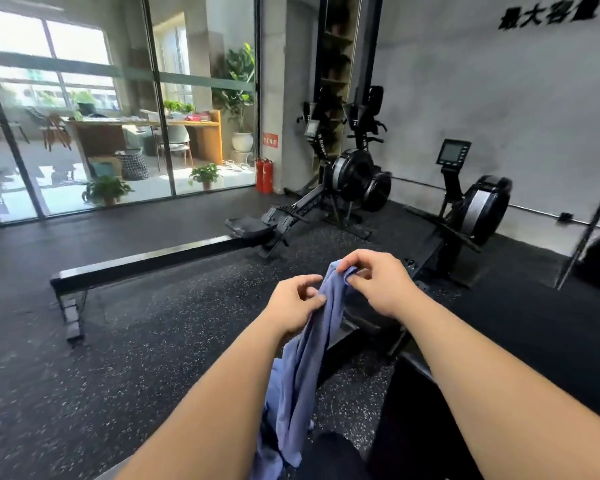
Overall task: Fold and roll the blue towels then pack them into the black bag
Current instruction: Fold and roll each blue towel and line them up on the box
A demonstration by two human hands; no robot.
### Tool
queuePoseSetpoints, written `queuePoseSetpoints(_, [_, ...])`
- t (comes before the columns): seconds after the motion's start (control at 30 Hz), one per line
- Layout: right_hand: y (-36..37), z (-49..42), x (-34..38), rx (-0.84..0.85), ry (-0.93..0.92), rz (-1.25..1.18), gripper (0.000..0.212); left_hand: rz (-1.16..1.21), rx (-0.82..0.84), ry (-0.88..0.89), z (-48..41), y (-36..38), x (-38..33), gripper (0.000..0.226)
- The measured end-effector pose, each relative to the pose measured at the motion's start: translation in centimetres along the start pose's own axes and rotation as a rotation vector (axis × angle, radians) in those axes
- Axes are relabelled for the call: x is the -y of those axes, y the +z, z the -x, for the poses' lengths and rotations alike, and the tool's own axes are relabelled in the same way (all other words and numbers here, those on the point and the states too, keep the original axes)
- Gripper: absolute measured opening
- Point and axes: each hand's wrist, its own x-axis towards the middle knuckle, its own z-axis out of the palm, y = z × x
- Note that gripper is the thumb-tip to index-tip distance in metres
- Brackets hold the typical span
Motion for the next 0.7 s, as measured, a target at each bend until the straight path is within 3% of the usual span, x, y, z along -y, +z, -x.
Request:
queuePoseSetpoints(0.23, [-7.6,4.9,-3.8,-0.224,0.102,0.136,0.044,-0.042,0.032,0.146,0.7,4.6,-6.1,0.009])
queuePoseSetpoints(0.37, [-11.8,7.6,-5.7,-0.312,0.121,0.156,0.045,-0.073,0.017,0.219,0.3,6.6,-9.4,0.010])
queuePoseSetpoints(0.7, [-23.2,15.0,-9.6,-0.577,0.190,0.214,0.041,-0.362,0.202,0.466,-0.1,14.5,-19.1,0.025])
